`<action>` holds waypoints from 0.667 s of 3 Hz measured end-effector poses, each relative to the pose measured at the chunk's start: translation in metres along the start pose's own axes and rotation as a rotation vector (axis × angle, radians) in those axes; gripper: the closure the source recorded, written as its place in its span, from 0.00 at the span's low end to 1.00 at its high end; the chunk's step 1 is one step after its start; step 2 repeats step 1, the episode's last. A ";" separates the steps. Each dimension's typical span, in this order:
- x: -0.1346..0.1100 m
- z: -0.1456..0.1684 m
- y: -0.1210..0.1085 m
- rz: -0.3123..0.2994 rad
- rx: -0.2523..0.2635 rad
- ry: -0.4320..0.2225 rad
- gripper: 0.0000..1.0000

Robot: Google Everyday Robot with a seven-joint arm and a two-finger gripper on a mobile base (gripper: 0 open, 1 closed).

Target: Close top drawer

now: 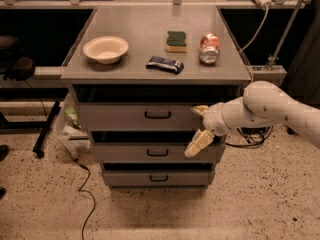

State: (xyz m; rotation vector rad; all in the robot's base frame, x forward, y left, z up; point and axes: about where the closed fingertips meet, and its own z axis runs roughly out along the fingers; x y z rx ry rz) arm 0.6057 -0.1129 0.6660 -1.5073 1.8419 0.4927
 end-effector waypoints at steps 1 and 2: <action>0.000 -0.001 0.001 0.000 0.000 0.000 0.00; 0.000 -0.001 0.001 0.000 0.000 0.000 0.00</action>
Offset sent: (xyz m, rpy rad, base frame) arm 0.0000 0.0000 0.0000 0.0000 0.0000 0.0000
